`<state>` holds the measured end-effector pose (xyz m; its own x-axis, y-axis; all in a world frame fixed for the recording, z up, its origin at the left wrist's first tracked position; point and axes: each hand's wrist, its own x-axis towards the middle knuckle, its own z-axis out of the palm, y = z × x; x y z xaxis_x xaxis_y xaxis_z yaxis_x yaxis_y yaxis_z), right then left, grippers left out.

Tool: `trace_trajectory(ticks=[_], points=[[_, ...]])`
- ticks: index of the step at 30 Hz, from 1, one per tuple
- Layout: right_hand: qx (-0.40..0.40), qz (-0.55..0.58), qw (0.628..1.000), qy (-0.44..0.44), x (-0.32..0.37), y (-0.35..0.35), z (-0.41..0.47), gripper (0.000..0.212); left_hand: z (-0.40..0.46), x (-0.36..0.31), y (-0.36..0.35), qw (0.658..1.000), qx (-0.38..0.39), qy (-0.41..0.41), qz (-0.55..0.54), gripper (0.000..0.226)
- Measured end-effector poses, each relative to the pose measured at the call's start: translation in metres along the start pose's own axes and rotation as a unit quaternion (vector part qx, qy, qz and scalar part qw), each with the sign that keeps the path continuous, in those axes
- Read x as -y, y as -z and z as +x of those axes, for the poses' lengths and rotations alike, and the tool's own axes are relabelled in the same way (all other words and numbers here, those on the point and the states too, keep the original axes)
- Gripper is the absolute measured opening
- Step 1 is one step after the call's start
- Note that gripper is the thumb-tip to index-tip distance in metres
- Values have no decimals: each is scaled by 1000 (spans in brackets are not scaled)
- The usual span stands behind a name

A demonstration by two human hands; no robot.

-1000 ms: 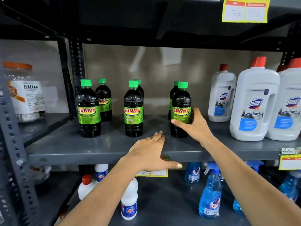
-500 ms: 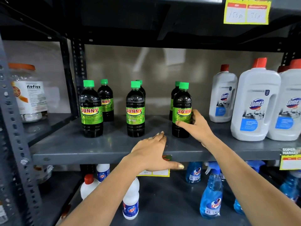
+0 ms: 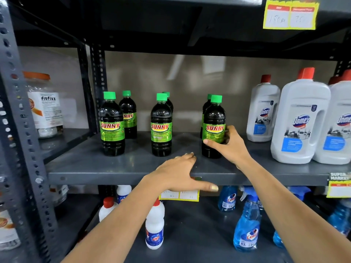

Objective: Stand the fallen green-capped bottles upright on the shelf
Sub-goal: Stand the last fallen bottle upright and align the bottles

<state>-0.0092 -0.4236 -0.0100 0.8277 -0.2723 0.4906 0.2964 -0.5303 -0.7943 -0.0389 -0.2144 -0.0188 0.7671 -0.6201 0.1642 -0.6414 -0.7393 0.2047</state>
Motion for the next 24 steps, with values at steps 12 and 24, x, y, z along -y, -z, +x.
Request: trace_trajectory(ticks=[12,24], points=[[19,-13,999,-27,5,2,-2,72,14,69,16,829,-367,260,-332,87],[-2,-62,998,-32,0,2,0,64,39,68,14,892,-248,212,-313,66]])
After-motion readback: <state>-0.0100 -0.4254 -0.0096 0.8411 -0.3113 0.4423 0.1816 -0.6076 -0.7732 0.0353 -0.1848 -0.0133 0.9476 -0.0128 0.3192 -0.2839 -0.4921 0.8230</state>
